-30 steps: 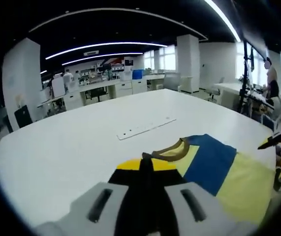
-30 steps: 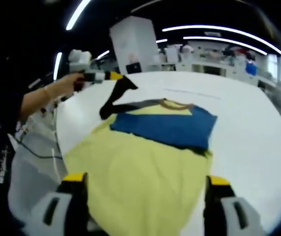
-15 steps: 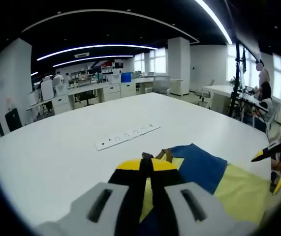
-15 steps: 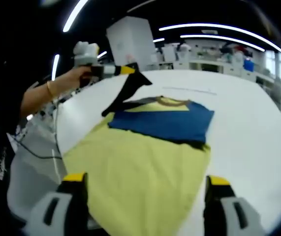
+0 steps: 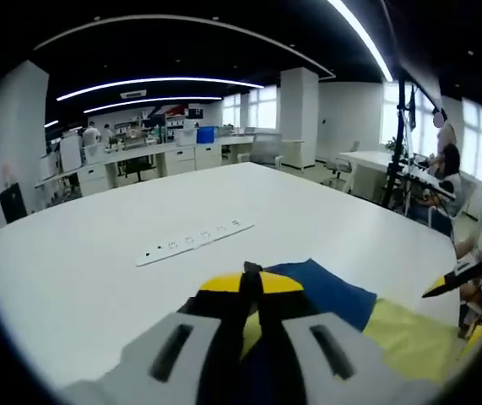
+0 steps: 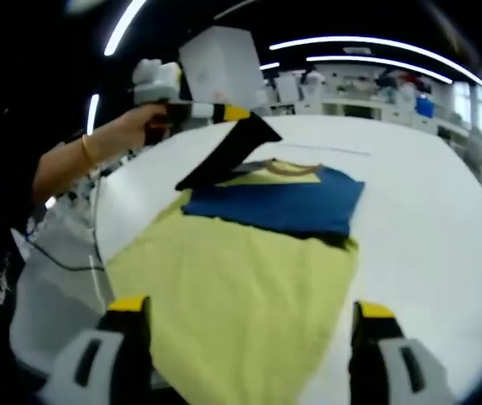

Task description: Fold the garment on the visible template until the final outline fits inside the template.

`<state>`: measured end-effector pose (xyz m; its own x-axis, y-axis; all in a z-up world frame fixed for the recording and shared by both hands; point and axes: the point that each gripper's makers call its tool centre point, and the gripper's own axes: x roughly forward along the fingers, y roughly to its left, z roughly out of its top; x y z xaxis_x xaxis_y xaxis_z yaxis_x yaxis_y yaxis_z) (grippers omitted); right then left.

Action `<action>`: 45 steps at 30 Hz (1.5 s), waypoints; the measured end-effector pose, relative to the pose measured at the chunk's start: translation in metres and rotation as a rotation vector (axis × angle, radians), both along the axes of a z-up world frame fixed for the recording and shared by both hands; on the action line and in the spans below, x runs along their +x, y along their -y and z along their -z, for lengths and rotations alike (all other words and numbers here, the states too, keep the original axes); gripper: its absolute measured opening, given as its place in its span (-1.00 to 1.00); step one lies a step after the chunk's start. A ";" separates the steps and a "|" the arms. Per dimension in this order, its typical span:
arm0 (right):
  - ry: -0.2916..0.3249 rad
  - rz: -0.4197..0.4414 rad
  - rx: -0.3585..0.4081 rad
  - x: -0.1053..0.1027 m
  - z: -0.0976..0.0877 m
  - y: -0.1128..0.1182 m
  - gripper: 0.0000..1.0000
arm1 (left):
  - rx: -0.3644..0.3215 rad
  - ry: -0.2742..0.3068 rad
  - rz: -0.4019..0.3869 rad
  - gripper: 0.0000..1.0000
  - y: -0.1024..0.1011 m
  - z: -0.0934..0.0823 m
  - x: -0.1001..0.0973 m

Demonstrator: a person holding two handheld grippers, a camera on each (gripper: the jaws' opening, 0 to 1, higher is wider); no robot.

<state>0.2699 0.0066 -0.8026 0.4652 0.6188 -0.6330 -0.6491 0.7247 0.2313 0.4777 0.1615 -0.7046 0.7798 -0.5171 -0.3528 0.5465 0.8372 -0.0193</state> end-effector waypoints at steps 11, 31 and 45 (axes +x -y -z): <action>-0.016 -0.002 -0.007 -0.001 0.007 0.000 0.98 | -0.039 0.008 0.054 -0.96 0.035 0.000 0.001; -0.034 0.052 0.014 -0.002 0.010 0.016 0.98 | -0.044 -0.039 0.229 -0.96 0.108 0.028 -0.036; -0.046 0.052 -0.008 -0.007 0.015 0.022 0.98 | 0.001 -0.097 0.366 -0.96 0.150 0.064 -0.081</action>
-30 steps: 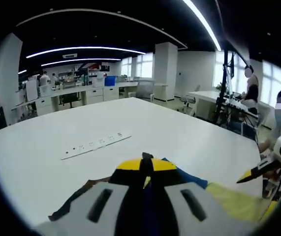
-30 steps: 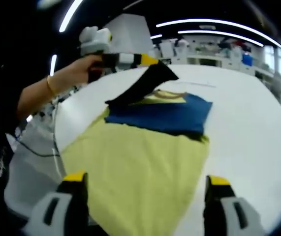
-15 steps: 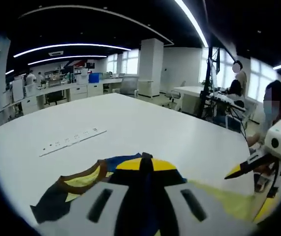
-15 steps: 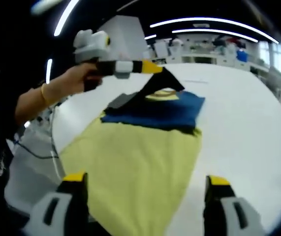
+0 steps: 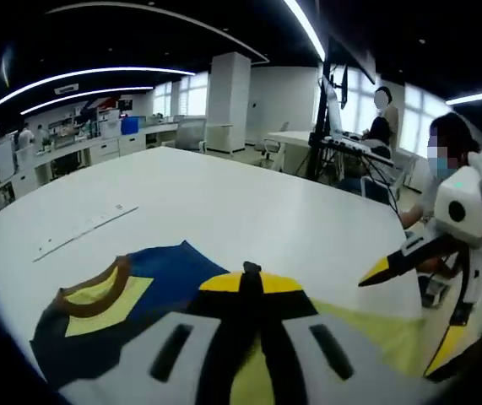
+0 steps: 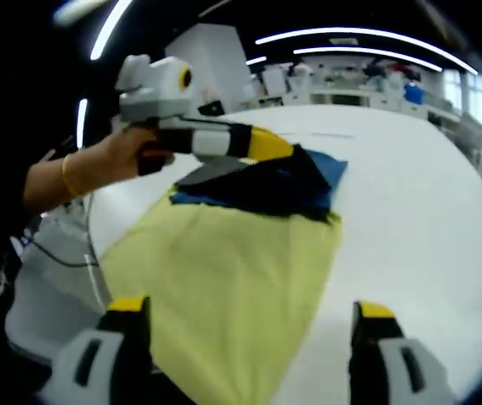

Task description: Fold the garment on the visible template until the final outline fits inside the template.

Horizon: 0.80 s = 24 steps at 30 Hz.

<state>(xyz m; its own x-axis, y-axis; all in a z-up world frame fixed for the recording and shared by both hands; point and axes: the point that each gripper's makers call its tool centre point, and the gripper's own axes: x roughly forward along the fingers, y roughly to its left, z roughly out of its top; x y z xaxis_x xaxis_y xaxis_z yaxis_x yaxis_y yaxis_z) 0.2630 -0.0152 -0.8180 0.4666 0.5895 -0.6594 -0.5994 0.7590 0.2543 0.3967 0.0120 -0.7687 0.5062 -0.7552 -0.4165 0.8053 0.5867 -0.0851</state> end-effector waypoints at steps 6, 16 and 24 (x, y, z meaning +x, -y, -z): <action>-0.005 0.013 0.000 -0.003 0.002 0.003 0.98 | 0.028 -0.014 0.012 -0.95 0.003 0.017 -0.008; -0.010 0.005 0.000 -0.004 0.004 0.001 0.98 | 0.050 -0.058 0.044 -0.91 0.003 0.043 -0.020; -0.016 -0.005 0.004 -0.004 0.004 0.000 0.98 | 0.053 -0.050 0.122 -0.57 0.016 0.046 -0.042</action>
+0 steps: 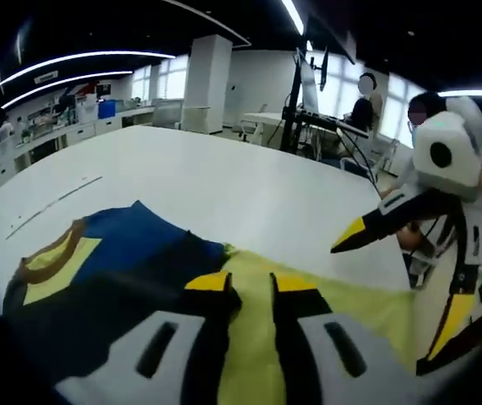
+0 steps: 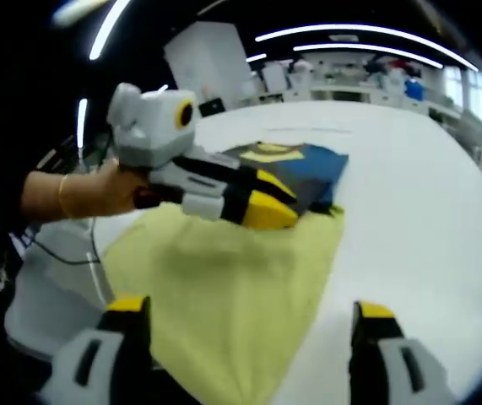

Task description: Fold the garment on the visible template until the final outline fits inside the template.

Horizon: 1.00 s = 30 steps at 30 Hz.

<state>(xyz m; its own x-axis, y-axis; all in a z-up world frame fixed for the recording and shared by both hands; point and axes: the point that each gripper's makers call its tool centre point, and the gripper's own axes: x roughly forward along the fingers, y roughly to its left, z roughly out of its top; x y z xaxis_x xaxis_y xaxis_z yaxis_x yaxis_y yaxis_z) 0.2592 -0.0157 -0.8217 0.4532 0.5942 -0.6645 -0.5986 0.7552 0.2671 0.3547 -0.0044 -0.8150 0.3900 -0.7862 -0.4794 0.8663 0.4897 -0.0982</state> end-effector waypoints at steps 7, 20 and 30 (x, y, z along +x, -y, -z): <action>0.019 -0.003 -0.013 0.007 -0.005 0.007 0.82 | -0.004 0.043 -0.033 0.05 -0.005 -0.006 0.004; 0.143 -0.026 -0.021 0.053 -0.028 0.007 0.49 | -0.013 0.074 -0.109 0.84 -0.046 -0.028 0.010; 0.225 -0.058 -0.015 0.094 -0.040 -0.002 0.17 | -0.018 0.048 -0.177 0.98 -0.084 -0.031 0.010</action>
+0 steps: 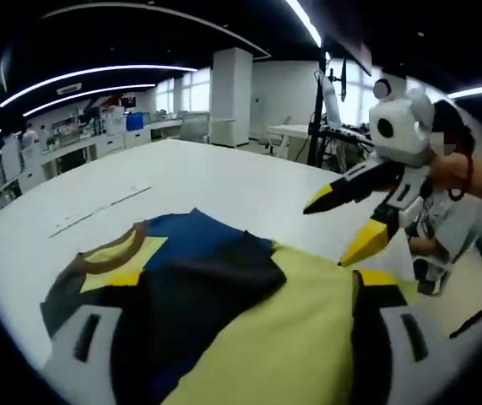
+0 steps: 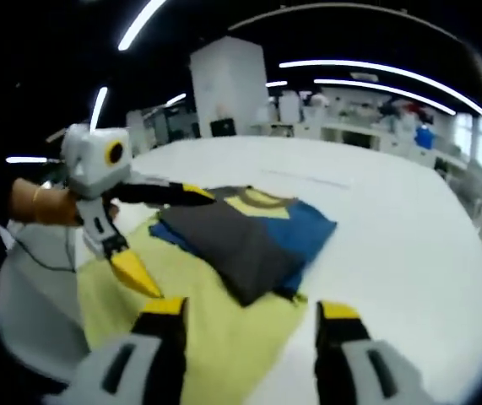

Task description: Fold the garment on the visible template until the final outline fits inside the template.

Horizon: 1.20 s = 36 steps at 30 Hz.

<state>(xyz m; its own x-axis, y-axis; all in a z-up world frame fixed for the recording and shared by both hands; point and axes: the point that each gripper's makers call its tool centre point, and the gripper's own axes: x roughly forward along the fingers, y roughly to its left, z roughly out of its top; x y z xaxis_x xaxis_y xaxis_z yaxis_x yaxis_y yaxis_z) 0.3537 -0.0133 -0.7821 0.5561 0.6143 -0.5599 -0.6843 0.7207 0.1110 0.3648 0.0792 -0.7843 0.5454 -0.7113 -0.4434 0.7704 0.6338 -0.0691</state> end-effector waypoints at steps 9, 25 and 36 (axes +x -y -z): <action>0.034 -0.008 -0.018 0.028 0.001 -0.003 -0.06 | -0.034 -0.010 -0.056 0.98 -0.025 -0.008 -0.008; -0.012 0.003 -0.027 0.064 0.031 -0.013 -0.46 | -0.060 0.005 -0.096 0.95 -0.062 -0.033 -0.030; -0.029 0.007 -0.067 0.070 0.047 -0.014 -0.72 | -0.061 -0.018 -0.126 0.90 -0.085 -0.031 -0.050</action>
<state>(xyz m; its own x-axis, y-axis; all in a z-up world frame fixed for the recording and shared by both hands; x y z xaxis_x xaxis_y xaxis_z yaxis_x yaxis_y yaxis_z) 0.4238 0.0006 -0.8291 0.5433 0.5710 -0.6155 -0.6766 0.7318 0.0817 0.3153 0.1646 -0.7529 0.6246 -0.6637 -0.4116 0.6831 0.7197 -0.1239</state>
